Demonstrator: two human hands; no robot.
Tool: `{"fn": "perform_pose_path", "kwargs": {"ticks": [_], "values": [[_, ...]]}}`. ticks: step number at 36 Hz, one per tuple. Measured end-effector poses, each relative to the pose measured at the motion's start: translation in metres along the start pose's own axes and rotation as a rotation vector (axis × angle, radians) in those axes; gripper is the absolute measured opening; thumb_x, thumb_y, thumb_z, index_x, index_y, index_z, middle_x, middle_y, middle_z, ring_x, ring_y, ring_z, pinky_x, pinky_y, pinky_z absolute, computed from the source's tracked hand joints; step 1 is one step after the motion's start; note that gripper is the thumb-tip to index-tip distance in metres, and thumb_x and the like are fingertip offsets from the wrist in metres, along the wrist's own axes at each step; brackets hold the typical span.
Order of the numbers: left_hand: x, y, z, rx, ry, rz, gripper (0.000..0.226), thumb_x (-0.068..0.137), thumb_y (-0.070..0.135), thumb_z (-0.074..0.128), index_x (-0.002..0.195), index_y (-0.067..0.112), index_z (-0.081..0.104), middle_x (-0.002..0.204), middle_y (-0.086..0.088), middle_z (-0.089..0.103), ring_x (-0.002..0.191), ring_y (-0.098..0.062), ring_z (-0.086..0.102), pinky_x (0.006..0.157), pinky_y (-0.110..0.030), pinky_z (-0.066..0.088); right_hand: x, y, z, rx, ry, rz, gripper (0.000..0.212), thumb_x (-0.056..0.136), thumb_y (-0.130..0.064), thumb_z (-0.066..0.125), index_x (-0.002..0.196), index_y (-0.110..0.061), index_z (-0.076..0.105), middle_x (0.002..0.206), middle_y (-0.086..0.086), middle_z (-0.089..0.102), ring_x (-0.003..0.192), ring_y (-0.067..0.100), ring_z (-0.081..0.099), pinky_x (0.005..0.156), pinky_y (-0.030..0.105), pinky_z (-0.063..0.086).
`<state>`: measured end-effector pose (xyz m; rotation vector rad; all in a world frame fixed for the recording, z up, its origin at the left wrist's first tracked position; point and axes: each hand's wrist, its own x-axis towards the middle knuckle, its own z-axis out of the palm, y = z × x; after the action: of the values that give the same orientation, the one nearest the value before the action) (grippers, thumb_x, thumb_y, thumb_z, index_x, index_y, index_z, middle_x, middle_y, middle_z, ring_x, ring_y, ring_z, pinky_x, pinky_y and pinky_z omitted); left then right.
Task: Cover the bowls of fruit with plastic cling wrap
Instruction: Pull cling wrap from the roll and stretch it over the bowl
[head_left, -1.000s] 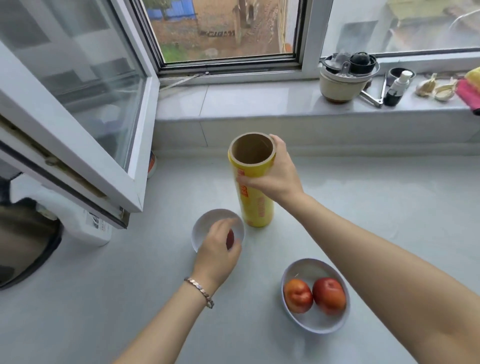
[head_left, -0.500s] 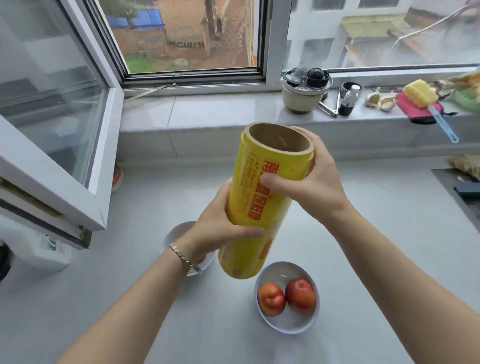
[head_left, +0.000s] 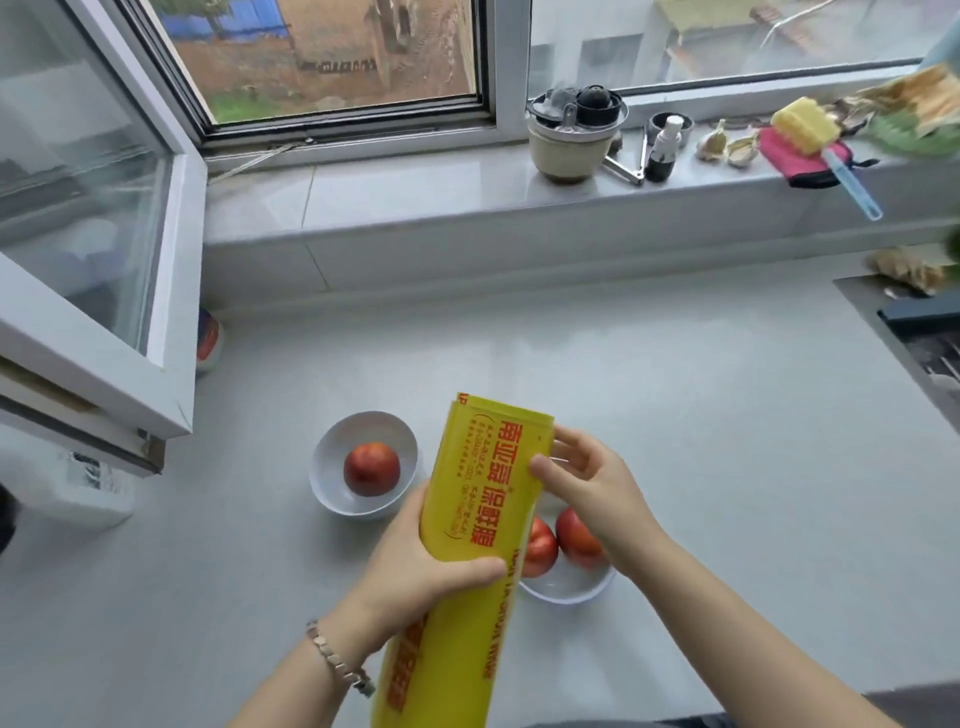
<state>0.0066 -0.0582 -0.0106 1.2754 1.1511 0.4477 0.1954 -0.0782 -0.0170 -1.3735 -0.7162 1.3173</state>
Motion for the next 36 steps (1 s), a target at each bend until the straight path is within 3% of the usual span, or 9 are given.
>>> {"fn": "perform_pose_path", "kwargs": {"ticks": [4, 8, 13, 22, 30, 33, 36], "values": [[-0.009, -0.008, -0.003, -0.023, -0.024, -0.047, 0.085, 0.04, 0.032, 0.086, 0.118, 0.029, 0.052, 0.105, 0.005, 0.071, 0.094, -0.014, 0.068, 0.072, -0.026, 0.056, -0.011, 0.017, 0.004, 0.012, 0.069, 0.006, 0.021, 0.08, -0.005, 0.066, 0.098, -0.014, 0.066, 0.098, 0.0, 0.072, 0.091, 0.012, 0.069, 0.079, 0.022, 0.054], [-0.014, -0.015, -0.005, -0.038, -0.039, -0.1, 0.088, 0.042, 0.036, 0.086, 0.122, 0.029, 0.049, 0.109, 0.001, 0.069, 0.096, -0.017, 0.068, 0.079, -0.036, 0.057, -0.017, 0.025, 0.003, -0.035, 0.12, 0.042, 0.011, 0.078, -0.008, 0.07, 0.088, -0.013, 0.072, 0.086, 0.004, 0.075, 0.082, 0.016, 0.071, 0.073, 0.03, 0.055], [-0.014, -0.013, -0.004, -0.018, -0.09, -0.111, 0.086, 0.045, 0.039, 0.084, 0.122, 0.031, 0.047, 0.11, 0.003, 0.068, 0.097, -0.017, 0.068, 0.08, -0.037, 0.057, -0.014, 0.021, -0.002, -0.053, 0.132, -0.009, 0.006, 0.081, -0.004, 0.066, 0.077, -0.008, 0.069, 0.065, -0.004, 0.069, 0.054, -0.002, 0.06, 0.05, 0.011, 0.045], [-0.013, -0.011, -0.004, -0.018, -0.129, -0.119, 0.086, 0.045, 0.042, 0.083, 0.123, 0.031, 0.046, 0.113, 0.002, 0.067, 0.1, -0.019, 0.067, 0.085, -0.042, 0.056, -0.008, 0.018, -0.008, -0.123, -0.043, -0.085, 0.022, 0.09, -0.005, 0.054, 0.069, -0.011, 0.06, 0.067, 0.0, 0.06, 0.06, 0.0, 0.056, 0.064, 0.013, 0.047], [-0.018, -0.015, 0.002, -0.056, -0.067, -0.108, 0.083, 0.044, 0.04, 0.083, 0.12, 0.029, 0.05, 0.108, 0.001, 0.069, 0.096, -0.02, 0.068, 0.077, -0.036, 0.058, -0.01, 0.034, -0.006, -0.181, 0.072, -0.102, 0.022, 0.094, -0.01, 0.046, 0.073, -0.017, 0.048, 0.075, -0.002, 0.065, 0.077, 0.017, 0.062, 0.079, 0.038, 0.05], [-0.019, -0.017, 0.004, -0.052, -0.061, -0.12, 0.083, 0.043, 0.041, 0.083, 0.119, 0.028, 0.05, 0.107, 0.001, 0.07, 0.094, -0.02, 0.068, 0.077, -0.038, 0.058, -0.01, 0.036, -0.002, -0.206, 0.085, -0.074, 0.022, 0.094, -0.011, 0.043, 0.073, -0.016, 0.04, 0.07, 0.003, 0.058, 0.07, 0.022, 0.058, 0.073, 0.045, 0.049], [-0.02, -0.019, 0.005, -0.055, -0.048, -0.133, 0.084, 0.041, 0.042, 0.084, 0.117, 0.027, 0.051, 0.106, 0.0, 0.07, 0.094, -0.021, 0.069, 0.078, -0.042, 0.057, -0.008, 0.031, -0.002, -0.188, 0.03, -0.015, 0.02, 0.094, -0.009, 0.043, 0.075, -0.014, 0.04, 0.067, 0.004, 0.056, 0.066, 0.022, 0.054, 0.066, 0.042, 0.045]]}}
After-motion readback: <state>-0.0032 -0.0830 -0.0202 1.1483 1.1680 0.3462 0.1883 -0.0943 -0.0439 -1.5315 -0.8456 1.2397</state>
